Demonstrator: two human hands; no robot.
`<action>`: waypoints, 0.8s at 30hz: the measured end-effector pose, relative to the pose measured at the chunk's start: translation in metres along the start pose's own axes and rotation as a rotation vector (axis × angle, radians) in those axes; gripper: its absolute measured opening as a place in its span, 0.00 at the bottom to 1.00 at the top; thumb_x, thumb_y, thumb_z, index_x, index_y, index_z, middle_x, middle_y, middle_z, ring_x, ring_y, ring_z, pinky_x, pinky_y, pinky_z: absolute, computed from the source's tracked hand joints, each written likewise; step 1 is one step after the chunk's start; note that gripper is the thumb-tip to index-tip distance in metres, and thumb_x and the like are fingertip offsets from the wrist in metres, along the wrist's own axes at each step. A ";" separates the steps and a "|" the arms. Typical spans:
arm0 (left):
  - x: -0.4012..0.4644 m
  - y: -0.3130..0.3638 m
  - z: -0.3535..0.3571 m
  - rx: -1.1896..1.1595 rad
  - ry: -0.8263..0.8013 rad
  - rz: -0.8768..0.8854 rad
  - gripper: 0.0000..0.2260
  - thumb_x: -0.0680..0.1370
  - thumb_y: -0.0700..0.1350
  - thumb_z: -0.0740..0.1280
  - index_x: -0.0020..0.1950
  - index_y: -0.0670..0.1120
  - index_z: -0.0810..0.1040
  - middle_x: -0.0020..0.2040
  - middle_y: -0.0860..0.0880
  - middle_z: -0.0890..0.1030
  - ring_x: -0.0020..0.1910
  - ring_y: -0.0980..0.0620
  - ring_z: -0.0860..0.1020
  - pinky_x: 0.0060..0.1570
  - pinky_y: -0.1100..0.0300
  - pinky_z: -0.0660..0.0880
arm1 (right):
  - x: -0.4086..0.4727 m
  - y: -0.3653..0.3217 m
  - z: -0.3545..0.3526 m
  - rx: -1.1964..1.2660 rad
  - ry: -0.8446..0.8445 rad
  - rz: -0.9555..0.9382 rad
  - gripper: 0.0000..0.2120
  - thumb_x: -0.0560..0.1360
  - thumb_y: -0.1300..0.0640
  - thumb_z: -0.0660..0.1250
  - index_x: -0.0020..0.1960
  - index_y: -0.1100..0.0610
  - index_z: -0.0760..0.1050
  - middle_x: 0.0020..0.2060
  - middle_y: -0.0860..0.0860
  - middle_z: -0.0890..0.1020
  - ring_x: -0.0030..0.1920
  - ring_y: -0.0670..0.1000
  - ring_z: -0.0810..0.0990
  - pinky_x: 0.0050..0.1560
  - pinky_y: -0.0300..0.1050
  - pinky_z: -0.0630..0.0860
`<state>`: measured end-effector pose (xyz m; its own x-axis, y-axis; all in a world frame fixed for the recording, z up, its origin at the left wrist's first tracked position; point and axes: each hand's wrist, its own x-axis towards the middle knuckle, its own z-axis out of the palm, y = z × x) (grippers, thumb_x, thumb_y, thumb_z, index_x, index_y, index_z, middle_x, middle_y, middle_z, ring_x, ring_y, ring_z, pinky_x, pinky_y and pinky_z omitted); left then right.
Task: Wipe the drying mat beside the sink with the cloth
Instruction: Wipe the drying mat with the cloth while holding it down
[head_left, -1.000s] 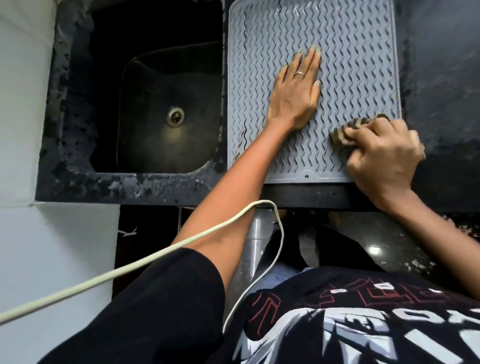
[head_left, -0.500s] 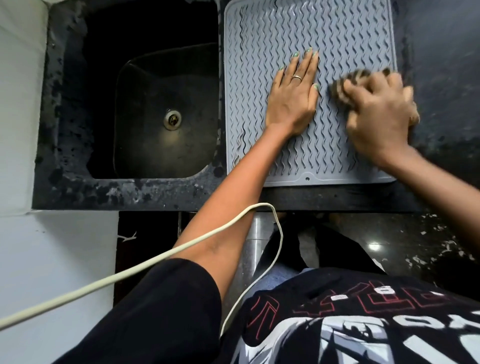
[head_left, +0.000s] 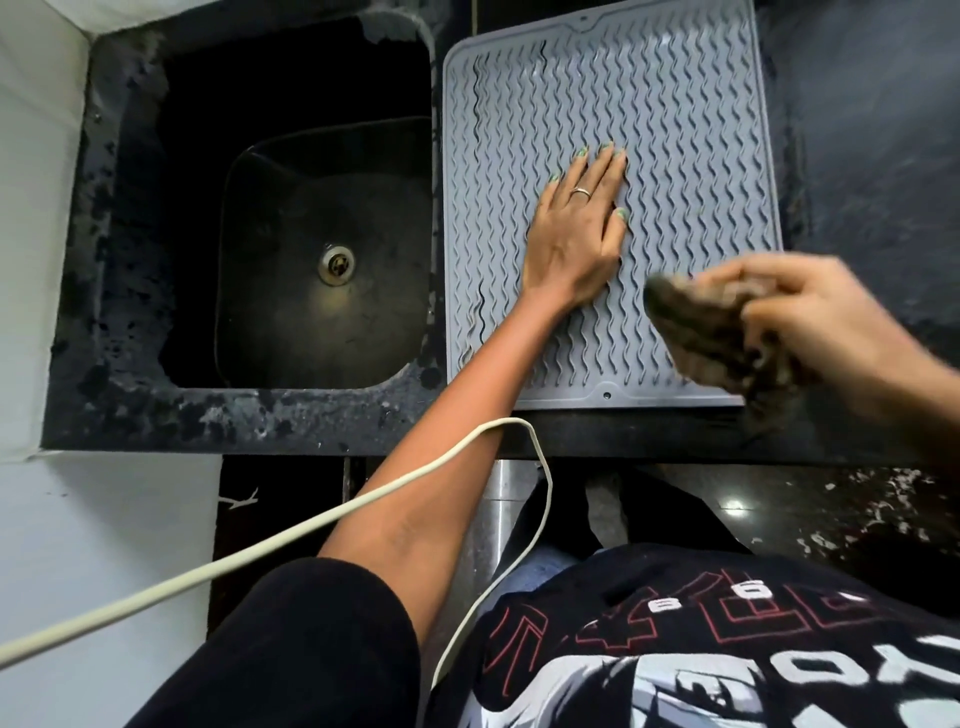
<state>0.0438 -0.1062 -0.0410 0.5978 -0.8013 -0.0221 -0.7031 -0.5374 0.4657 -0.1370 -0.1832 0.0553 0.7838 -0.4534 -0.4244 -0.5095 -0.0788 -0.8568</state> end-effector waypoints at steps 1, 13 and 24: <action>0.000 0.000 -0.003 -0.117 0.039 -0.014 0.21 0.81 0.43 0.56 0.75 0.46 0.64 0.76 0.48 0.64 0.76 0.49 0.59 0.75 0.54 0.51 | 0.010 -0.010 -0.008 0.167 -0.038 -0.026 0.21 0.65 0.73 0.57 0.42 0.51 0.78 0.39 0.51 0.82 0.34 0.48 0.77 0.29 0.37 0.74; 0.027 -0.020 -0.034 -0.265 0.356 -0.230 0.13 0.76 0.38 0.61 0.58 0.47 0.79 0.59 0.49 0.78 0.55 0.53 0.73 0.46 0.72 0.64 | 0.092 0.013 -0.019 -0.484 0.430 -0.281 0.28 0.73 0.43 0.60 0.70 0.51 0.62 0.68 0.56 0.68 0.68 0.57 0.66 0.68 0.62 0.64; 0.127 -0.072 -0.041 0.189 -0.033 -0.108 0.27 0.81 0.57 0.51 0.78 0.49 0.54 0.79 0.50 0.54 0.79 0.49 0.51 0.77 0.51 0.46 | 0.129 0.031 0.015 -0.845 0.417 -0.342 0.17 0.77 0.62 0.61 0.66 0.57 0.73 0.67 0.56 0.74 0.63 0.64 0.69 0.58 0.60 0.68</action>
<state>0.1859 -0.1582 -0.0405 0.6632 -0.7427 -0.0929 -0.6969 -0.6580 0.2851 -0.0464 -0.2312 -0.0305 0.8307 -0.5507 0.0816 -0.4918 -0.7946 -0.3559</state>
